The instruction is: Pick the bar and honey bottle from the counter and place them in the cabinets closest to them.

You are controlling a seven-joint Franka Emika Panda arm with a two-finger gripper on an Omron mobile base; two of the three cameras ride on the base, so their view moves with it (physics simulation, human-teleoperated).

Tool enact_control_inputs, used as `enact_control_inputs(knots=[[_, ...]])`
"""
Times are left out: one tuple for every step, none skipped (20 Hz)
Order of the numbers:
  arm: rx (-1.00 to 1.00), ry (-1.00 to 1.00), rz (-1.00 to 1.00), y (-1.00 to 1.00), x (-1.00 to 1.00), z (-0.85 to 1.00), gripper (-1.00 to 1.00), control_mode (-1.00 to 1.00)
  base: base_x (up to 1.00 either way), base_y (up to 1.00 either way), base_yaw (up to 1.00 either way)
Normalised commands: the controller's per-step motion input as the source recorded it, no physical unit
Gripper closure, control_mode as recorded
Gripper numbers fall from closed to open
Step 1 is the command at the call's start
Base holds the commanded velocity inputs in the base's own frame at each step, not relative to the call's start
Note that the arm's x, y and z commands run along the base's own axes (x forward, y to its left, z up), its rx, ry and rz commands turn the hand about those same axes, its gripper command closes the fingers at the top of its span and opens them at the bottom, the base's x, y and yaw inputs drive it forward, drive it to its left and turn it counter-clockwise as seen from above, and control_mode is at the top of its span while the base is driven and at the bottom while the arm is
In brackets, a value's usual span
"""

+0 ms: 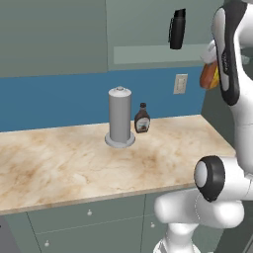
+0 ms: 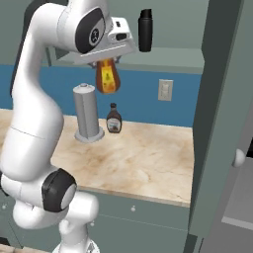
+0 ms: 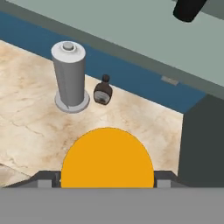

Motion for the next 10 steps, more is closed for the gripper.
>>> enact_control_inputs(knots=[[0.0,-0.2,0.05,0.06,-0.57,-0.01,1.0,-1.0,0.0,0.0,0.0],[0.0,-0.21,0.06,0.09,-0.58,-0.13,1.0,-1.0,0.0,0.0,0.0],[0.0,-0.24,0.06,0.09,-0.57,-0.14,1.0,-1.0,0.0,0.0,0.0],[0.0,-0.27,0.06,0.11,-0.48,-0.05,1.0,-1.0,0.0,0.0,0.0],[0.0,-0.31,0.04,0.12,-0.28,0.0,1.0,-1.0,0.0,0.0,0.0],[0.0,-0.34,0.01,0.16,-0.14,0.07,1.0,-1.0,0.0,0.0,0.0],[0.0,-0.36,0.0,0.16,-0.1,0.12,1.0,-1.0,0.0,0.0,0.0],[0.0,-0.36,0.0,0.17,-0.08,0.13,1.0,-1.0,0.0,0.0,0.0],[0.0,-0.35,0.0,0.22,-0.06,0.0,1.0,-1.0,0.0,0.0,0.0],[0.0,-0.3,0.01,0.29,-0.01,-0.1,1.0,-1.0,0.0,0.0,0.0]])
